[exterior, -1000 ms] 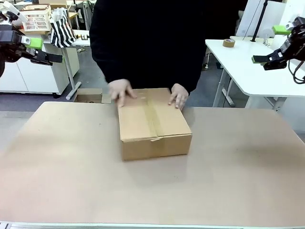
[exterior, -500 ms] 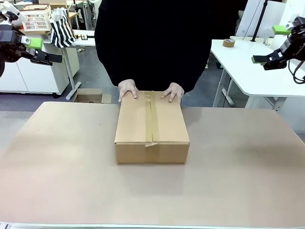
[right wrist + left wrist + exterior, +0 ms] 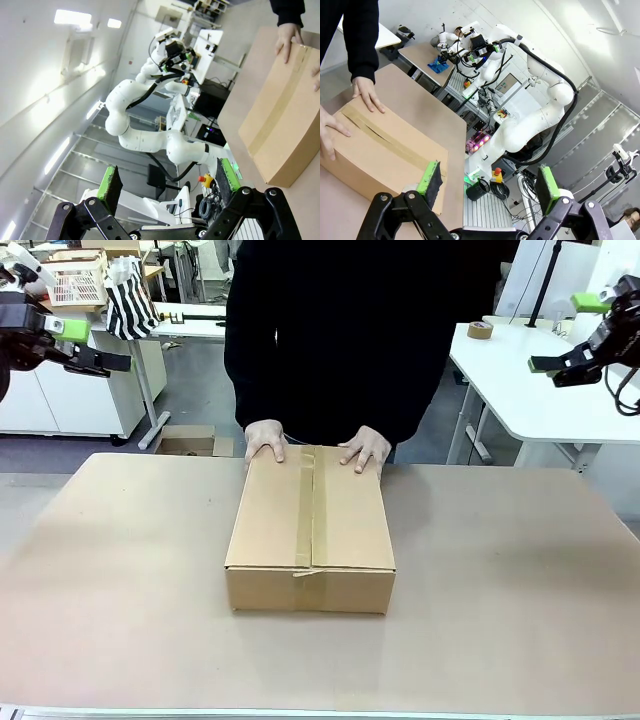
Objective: Pack the gift set into the box.
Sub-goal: Press and hold the closed box until the human finishes sealing it.
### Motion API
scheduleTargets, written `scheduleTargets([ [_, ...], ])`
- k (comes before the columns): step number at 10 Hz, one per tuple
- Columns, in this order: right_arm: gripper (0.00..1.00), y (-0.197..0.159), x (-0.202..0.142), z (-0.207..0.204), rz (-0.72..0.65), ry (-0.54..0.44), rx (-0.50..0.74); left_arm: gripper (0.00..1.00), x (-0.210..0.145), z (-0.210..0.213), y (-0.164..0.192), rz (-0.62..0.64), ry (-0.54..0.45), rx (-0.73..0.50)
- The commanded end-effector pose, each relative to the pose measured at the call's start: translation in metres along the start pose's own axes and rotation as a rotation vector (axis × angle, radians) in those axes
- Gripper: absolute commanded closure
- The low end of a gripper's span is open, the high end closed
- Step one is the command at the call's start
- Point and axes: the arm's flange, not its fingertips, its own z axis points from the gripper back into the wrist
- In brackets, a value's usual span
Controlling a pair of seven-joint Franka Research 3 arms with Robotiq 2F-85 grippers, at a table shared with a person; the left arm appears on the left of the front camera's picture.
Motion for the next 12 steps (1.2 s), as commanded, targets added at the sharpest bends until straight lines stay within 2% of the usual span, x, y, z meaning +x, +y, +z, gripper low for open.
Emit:
scheduleTargets([
  [1, 0.00, 0.002, 0.000, 0.000, 0.002, 0.005, -0.018, 0.00, -0.001, 0.001, -0.004, 0.013, 0.011, 0.001],
  [11, 0.00, 0.000, 0.000, 0.000, 0.000, 0.000, 0.000, 0.00, 0.000, 0.000, 0.000, 0.000, 0.000, 0.000],
  [12, 0.00, -0.006, 0.010, -0.007, 0.106, 0.048, -0.075, 0.00, 0.003, -0.007, 0.005, -0.102, 0.088, 0.091],
])
